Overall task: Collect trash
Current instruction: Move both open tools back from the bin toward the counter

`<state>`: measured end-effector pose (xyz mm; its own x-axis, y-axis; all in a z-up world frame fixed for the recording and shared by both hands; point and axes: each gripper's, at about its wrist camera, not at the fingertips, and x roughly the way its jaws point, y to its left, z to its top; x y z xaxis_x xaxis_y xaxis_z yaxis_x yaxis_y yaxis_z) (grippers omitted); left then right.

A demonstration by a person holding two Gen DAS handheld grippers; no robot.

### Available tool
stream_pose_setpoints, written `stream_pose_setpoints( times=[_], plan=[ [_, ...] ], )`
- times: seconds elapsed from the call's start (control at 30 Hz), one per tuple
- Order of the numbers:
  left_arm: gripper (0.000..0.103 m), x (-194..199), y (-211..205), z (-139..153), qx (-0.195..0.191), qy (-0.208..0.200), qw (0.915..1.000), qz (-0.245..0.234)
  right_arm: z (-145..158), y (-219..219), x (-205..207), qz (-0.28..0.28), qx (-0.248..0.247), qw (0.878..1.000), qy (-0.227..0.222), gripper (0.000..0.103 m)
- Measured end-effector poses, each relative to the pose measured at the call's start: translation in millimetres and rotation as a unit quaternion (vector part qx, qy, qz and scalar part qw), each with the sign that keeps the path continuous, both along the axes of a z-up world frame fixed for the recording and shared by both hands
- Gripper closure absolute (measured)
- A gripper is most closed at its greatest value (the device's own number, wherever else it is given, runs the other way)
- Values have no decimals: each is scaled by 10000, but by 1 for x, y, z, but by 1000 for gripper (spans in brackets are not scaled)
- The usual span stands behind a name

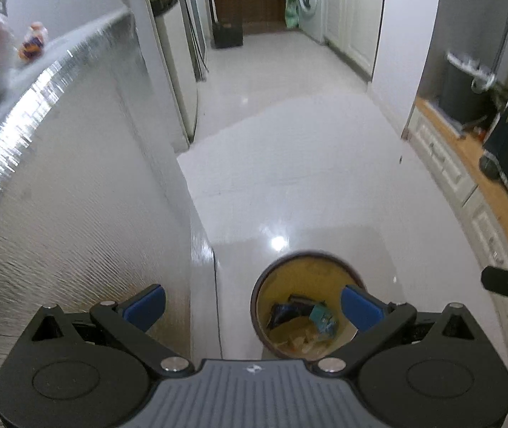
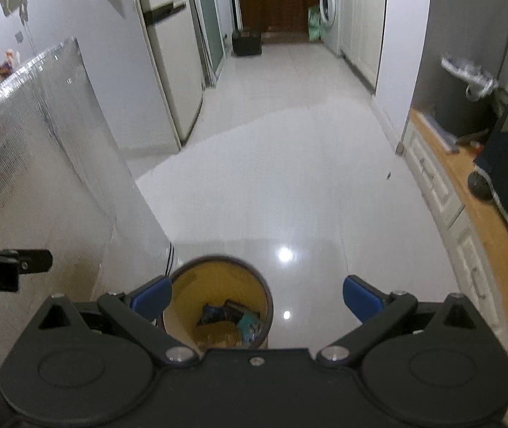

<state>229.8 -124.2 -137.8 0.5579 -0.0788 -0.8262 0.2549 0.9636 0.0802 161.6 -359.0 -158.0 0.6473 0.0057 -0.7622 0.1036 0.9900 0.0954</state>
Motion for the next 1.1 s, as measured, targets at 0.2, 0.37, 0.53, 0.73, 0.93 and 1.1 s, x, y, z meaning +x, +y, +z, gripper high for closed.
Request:
stream_pose_setpoints(
  times=[0.2, 0.37, 0.53, 0.73, 0.93, 1.1],
  plan=[
    [0, -18, 3, 51, -215, -479, 9986, -65, 32, -2, -15, -75, 4, 9992, -398, 0],
    [0, -33, 13, 92, -232, -897, 9957, -9, 67, -2, -30, -162, -23, 9963, -846, 0],
    [0, -46, 28, 124, -270, -1235, 9920, 65, 104, 7, -39, -137, 9, 9916, -1288, 0],
    [0, -50, 58, 164, -219, -1657, 9857, 213, 141, 27, -41, 10, 128, 9837, -1794, 0],
    [0, -47, 96, 193, -130, -1949, 9800, 382, 168, 53, -32, 271, 313, 9738, -2234, 0],
    [0, -38, 130, 211, -45, -2153, 9751, 529, 181, 84, -17, 429, 323, 9688, -2418, 0]
  ],
)
